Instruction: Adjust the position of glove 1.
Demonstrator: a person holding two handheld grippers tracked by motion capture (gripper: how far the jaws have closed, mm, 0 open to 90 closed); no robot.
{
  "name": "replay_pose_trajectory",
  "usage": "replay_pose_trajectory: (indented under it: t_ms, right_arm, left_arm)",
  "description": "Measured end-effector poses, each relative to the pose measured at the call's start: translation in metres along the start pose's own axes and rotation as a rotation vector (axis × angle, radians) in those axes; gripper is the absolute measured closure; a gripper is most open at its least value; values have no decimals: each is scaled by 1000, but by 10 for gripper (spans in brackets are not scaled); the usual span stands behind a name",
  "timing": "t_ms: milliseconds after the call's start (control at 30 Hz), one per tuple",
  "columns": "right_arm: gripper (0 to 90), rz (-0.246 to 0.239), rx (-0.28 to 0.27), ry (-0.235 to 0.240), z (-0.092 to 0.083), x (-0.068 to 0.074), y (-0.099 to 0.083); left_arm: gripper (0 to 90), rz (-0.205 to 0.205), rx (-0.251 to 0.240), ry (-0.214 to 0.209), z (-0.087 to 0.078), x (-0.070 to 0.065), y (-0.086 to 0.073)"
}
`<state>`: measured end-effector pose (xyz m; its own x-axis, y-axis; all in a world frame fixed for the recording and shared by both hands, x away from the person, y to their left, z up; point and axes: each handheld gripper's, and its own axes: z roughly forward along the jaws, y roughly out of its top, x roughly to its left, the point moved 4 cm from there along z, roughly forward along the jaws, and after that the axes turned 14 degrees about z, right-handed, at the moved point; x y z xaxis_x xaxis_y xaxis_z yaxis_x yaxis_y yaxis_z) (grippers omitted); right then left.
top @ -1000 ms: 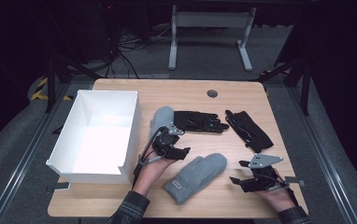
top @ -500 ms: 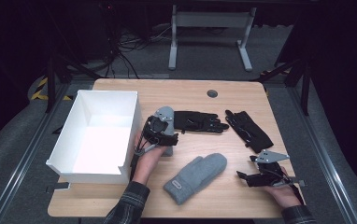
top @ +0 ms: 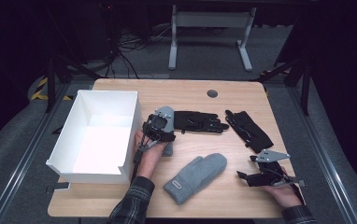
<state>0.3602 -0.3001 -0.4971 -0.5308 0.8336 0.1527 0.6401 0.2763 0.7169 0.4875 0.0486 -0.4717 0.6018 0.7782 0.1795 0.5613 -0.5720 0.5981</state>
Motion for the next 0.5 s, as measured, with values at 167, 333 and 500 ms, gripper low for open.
replay_pose_trajectory:
  t_ms: [167,333,500]
  right_arm:
    - [138,0,0,0,0,0,0]
    - [138,0,0,0,0,0,0]
    - [138,0,0,0,0,0,0]
  left_arm:
    - [393,-18,22,-40,6,1,-3]
    - [562,-9,29,-41,7,0,-3]
    - [743,-19,12,-41,2,1,-2]
